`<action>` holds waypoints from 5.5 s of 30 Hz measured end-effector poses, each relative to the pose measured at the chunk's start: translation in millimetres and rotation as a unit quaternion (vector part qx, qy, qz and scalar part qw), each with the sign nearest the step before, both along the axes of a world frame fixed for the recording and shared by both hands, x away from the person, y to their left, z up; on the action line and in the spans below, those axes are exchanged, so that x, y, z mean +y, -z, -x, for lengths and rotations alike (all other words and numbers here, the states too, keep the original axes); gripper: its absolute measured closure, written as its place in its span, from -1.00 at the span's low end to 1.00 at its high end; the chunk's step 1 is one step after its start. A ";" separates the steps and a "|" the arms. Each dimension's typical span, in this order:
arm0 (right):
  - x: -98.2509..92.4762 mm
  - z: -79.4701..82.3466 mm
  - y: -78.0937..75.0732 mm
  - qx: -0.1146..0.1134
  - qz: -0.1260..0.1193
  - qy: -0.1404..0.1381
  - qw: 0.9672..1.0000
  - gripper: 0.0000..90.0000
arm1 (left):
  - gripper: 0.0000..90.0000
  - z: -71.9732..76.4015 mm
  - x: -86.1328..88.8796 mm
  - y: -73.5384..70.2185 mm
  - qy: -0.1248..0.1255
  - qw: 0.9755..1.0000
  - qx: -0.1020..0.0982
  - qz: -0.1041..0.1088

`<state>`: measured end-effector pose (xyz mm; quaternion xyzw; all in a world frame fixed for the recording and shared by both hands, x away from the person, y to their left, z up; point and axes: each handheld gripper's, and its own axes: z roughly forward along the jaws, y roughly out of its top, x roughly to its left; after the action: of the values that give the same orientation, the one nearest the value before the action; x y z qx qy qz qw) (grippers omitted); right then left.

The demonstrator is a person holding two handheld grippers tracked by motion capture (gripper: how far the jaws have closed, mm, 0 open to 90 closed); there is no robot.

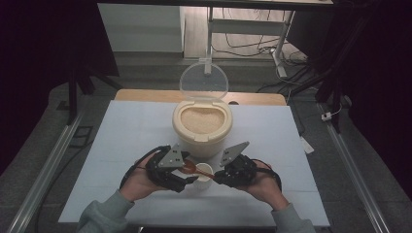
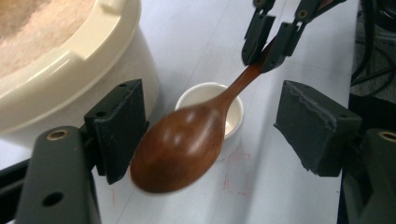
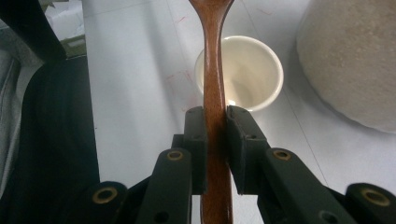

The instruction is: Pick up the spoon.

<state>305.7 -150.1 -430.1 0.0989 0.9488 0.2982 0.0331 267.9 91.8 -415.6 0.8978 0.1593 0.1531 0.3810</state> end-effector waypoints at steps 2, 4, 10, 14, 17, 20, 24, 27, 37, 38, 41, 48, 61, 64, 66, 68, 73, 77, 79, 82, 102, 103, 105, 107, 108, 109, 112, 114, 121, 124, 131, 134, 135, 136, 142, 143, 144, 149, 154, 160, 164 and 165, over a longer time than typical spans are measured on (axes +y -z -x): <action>1.7 0.8 0.6 0.000 0.003 -0.003 1.000 0.74 | -0.43 -0.3 -2.7 -0.1 0.003 1.000 -0.001 -0.006; 2.5 1.1 1.2 0.000 0.004 -0.005 1.000 0.74 | -0.41 -1.5 -8.0 0.5 0.013 1.000 0.000 -0.023; 6.7 3.6 2.5 -0.004 0.012 -0.018 1.000 0.74 | -0.25 -5.4 -23.6 5.8 0.039 0.996 0.013 -0.074; 8.8 5.6 2.2 -0.007 0.019 -0.028 0.999 0.74 | -0.11 -7.3 -31.2 9.2 0.048 0.994 0.021 -0.101; 10.4 7.4 2.3 -0.011 0.019 -0.033 0.999 0.74 | 0.00 -9.4 -35.9 11.9 0.060 0.991 0.033 -0.116; 11.3 9.0 1.6 -0.020 0.022 -0.041 0.999 0.74 | 0.13 -10.0 -37.9 13.6 0.069 0.989 0.045 -0.124; 12.3 11.8 -0.5 -0.026 0.020 -0.050 0.998 0.74 | 0.32 -9.2 -40.2 16.2 0.078 0.987 0.052 -0.132; 12.8 13.8 -1.6 -0.028 0.018 -0.057 0.998 0.74 | 0.45 -9.5 -40.7 17.0 0.083 0.986 0.055 -0.136; 7.3 12.9 -7.1 -0.029 -0.007 -0.077 0.997 0.73 | 0.78 -9.7 -42.3 25.5 0.131 0.976 0.081 -0.154; 6.3 13.6 -7.3 -0.024 -0.020 -0.067 0.997 1.00 | 0.78 -9.4 -44.3 27.7 0.135 0.974 0.081 -0.162; 1.4 12.2 -8.3 -0.030 -0.030 -0.061 0.997 0.97 | 0.79 -10.1 -44.3 28.7 0.126 0.976 0.078 -0.162; -6.8 7.1 -13.1 -0.048 -0.082 -0.007 0.995 0.56 | 0.79 -14.5 -34.2 26.2 0.094 0.986 0.070 -0.119; -42.4 6.0 -15.5 -0.073 -0.227 0.141 0.961 0.00 | 0.79 -20.5 -19.3 20.8 0.044 0.995 0.051 -0.074; -47.1 6.4 -12.7 -0.074 -0.241 0.156 0.955 -0.08 | 0.79 -20.8 -13.9 16.9 0.034 0.997 0.044 -0.054; -49.3 7.0 -10.5 -0.074 -0.250 0.168 0.951 -0.11 | 0.79 -20.9 -12.6 16.0 0.031 0.997 0.042 -0.049; -50.7 7.3 -8.0 -0.074 -0.263 0.180 0.945 -0.14 | 0.79 -21.3 -8.7 13.2 0.022 0.999 0.035 -0.031; -50.5 6.1 -2.9 -0.059 -0.282 0.188 0.939 -0.17 | 0.79 -21.2 -5.3 10.4 0.014 0.999 0.029 -0.010; -43.5 7.4 -0.8 -0.059 -0.285 0.187 0.938 -0.19 | 0.79 -19.7 -6.2 9.7 0.011 1.000 0.024 -0.002; -41.7 7.7 -0.3 -0.058 -0.286 0.187 0.938 -0.19 | 0.79 -18.5 -7.0 9.2 0.012 1.000 0.021 0.000; -37.4 8.3 1.8 -0.057 -0.289 0.189 0.937 -0.18 | 0.79 -16.7 -7.8 7.7 0.012 1.000 0.017 0.007; -26.6 12.7 6.6 -0.032 -0.358 0.193 0.913 0.44 | 0.79 -14.2 -14.8 10.6 0.023 1.000 0.018 0.005; -26.6 12.7 6.6 -0.032 -0.358 0.193 0.913 0.44 | 0.79 -14.2 -15.2 10.8 0.024 1.000 0.018 0.003; -26.7 12.7 6.5 -0.023 -0.372 0.187 0.909 0.55 | 0.79 -13.8 -15.5 11.1 0.025 1.000 0.016 -0.002; -27.1 12.8 6.0 -0.015 -0.385 0.179 0.905 0.64 | 0.79 -13.8 -15.1 11.1 0.027 1.000 0.015 -0.002; -27.3 12.5 5.8 -0.010 -0.391 0.176 0.903 0.68 | 0.79 -13.6 -14.9 11.0 0.027 1.000 0.014 -0.001; -27.6 12.1 5.7 -0.004 -0.397 0.174 0.901 0.71 | 0.79 -13.6 -14.9 11.0 0.027 1.000 0.014 -0.001; -28.4 10.3 6.0 0.016 -0.416 0.161 0.895 0.81 | 0.79 -12.5 -15.5 11.0 0.028 1.000 0.010 -0.004; -28.2 10.5 5.6 0.021 -0.421 0.155 0.893 0.84 | 0.79 -12.3 -15.9 11.2 0.028 1.000 0.011 -0.003; -28.8 12.6 2.4 0.010 -0.432 0.149 0.890 0.85 | 0.72 -13.0 -12.7 11.6 0.019 0.999 0.018 0.025; -32.3 13.0 0.3 0.006 -0.443 0.155 0.883 0.85 | 0.42 -14.1 -9.8 13.3 0.009 0.999 0.024 0.027; -46.8 10.7 -5.8 -0.003 -0.460 0.167 0.872 0.85 | -0.22 -7.0 13.5 20.6 -0.053 0.996 0.026 0.068; -50.8 10.2 -7.6 -0.007 -0.464 0.170 0.870 0.85 | -0.32 -3.5 21.6 23.6 -0.064 0.994 0.028 0.080; -54.8 10.4 -9.7 -0.010 -0.469 0.171 0.867 0.85 | -0.35 1.2 30.5 28.5 -0.076 0.993 0.026 0.085; -56.5 10.6 -11.0 -0.012 -0.470 0.173 0.866 0.85 | -0.37 3.2 35.2 31.5 -0.082 0.993 0.024 0.085; -65.9 11.0 -17.3 -0.025 -0.477 0.178 0.860 0.85 | -0.46 9.4 65.6 54.6 -0.130 0.987 0.043 0.082; -67.1 11.0 -18.1 -0.028 -0.477 0.179 0.860 0.85 | -0.47 10.5 71.2 58.8 -0.137 0.986 0.048 0.082; -68.2 10.9 -18.8 -0.031 -0.476 0.181 0.860 0.85 | -0.48 10.5 71.2 58.8 -0.137 0.986 0.048 0.082; -74.6 10.0 -21.4 -0.037 -0.478 0.190 0.857 0.85 | -0.52 16.8 97.0 76.3 -0.174 0.979 0.068 0.086; -80.4 8.6 -23.4 -0.047 -0.476 0.195 0.856 0.85 | -0.55 22.2 120.0 87.9 -0.206 0.971 0.074 0.092; -85.8 7.9 -25.8 -0.051 -0.479 0.199 0.854 0.85 | -0.56 20.1 134.2 95.7 -0.225 0.965 0.085 0.101; -88.6 8.1 -28.0 -0.055 -0.482 0.200 0.851 0.85 | -0.56 18.9 134.3 97.3 -0.226 0.965 0.086 0.100; -89.1 8.2 -28.5 -0.055 -0.483 0.200 0.851 0.85 | -0.56 18.9 134.3 97.4 -0.225 0.965 0.087 0.100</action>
<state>297.5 -239.3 -401.6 0.2737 0.6416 0.7105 0.0925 249.0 226.1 -513.0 0.8059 0.4045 0.1399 0.4090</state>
